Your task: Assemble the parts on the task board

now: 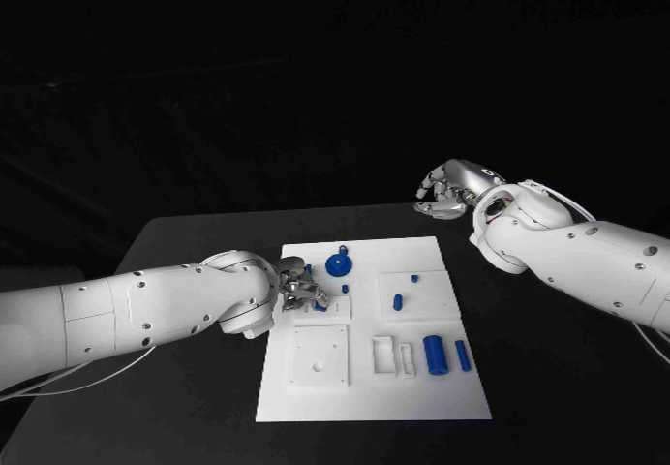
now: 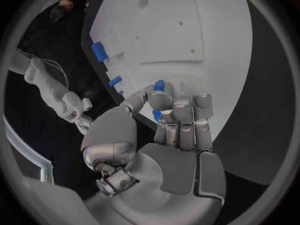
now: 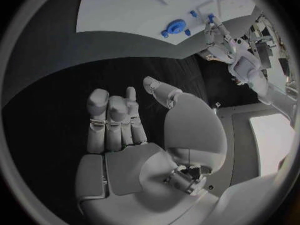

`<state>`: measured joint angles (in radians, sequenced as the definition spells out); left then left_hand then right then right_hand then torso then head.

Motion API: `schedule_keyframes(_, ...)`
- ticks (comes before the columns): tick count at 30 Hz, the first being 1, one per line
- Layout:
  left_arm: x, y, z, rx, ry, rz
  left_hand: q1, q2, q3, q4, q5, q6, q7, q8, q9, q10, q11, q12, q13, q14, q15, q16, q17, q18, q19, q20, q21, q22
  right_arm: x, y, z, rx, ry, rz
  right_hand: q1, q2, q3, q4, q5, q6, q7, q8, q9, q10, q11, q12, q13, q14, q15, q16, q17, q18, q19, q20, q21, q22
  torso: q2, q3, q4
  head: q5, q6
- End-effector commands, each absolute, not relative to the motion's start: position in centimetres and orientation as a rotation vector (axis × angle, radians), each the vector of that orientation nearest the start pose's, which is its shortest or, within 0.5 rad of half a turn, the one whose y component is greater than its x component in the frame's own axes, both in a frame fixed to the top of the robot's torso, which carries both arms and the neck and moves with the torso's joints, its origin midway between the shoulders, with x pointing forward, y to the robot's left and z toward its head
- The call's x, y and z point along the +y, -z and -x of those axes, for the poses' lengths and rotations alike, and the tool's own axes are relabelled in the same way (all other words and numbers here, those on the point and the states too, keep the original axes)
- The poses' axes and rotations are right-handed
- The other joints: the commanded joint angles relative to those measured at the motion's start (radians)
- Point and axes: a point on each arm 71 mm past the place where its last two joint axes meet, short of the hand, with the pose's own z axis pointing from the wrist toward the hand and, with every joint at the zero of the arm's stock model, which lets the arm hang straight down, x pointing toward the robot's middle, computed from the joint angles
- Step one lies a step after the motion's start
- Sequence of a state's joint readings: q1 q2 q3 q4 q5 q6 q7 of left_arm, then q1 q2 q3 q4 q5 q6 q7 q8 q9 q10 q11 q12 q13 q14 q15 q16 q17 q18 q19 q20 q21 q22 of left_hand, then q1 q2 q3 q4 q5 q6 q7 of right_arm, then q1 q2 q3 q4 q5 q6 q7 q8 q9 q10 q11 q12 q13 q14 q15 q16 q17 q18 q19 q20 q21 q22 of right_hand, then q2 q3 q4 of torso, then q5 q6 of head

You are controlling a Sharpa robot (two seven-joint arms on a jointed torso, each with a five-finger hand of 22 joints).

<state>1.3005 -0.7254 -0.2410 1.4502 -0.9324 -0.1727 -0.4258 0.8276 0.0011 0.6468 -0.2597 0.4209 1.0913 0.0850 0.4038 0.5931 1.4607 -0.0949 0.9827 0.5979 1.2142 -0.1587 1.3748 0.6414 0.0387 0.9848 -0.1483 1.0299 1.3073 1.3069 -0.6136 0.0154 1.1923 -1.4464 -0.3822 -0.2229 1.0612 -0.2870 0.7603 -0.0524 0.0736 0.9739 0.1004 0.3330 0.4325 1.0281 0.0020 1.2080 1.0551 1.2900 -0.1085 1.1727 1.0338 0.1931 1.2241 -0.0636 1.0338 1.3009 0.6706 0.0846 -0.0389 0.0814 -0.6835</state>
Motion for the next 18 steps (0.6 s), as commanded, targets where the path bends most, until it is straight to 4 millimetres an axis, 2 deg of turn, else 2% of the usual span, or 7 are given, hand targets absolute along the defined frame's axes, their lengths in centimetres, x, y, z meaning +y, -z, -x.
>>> schedule_keyframes(1, 18.50, 23.99, -48.52, 2.190, 0.505, 0.309, 0.002, 0.003, 0.004, 0.000, -0.007, 0.156, -0.117, -0.006, 0.459, -0.040, -0.042, 0.003, -0.001, 0.031, -0.064, 0.005, -0.001, 0.010, -0.001, -0.130, 0.007, 0.008, -18.81, 12.34, -56.88, 1.499, -0.472, -0.011, -0.005, -0.006, -0.005, -0.001, 0.004, 0.004, 0.012, -0.006, -0.001, -0.009, -0.001, -0.007, -0.002, -0.009, 0.001, -0.006, -0.001, 0.069, -0.008, -0.002, -0.005, -0.001, 0.000, 0.0003, -0.0001, 0.000, -0.001)
schedule_keyframes(18, 18.22, 24.11, -48.39, 2.217, 0.512, 0.284, -0.009, -0.003, -0.002, 0.014, -0.017, 0.174, -0.117, -0.024, 0.442, -0.041, -0.041, 0.025, -0.003, 0.029, -0.062, 0.020, -0.004, 0.012, -0.008, -0.129, 0.017, 0.005, -18.76, 12.39, -56.93, 1.504, -0.470, -0.011, -0.005, -0.006, -0.005, -0.001, 0.006, 0.003, 0.012, -0.006, -0.001, -0.009, -0.001, -0.007, -0.002, -0.009, 0.001, -0.006, -0.001, 0.069, -0.008, -0.002, -0.006, -0.001, 0.000, 0.0002, 0.0003, -0.001, -0.003)
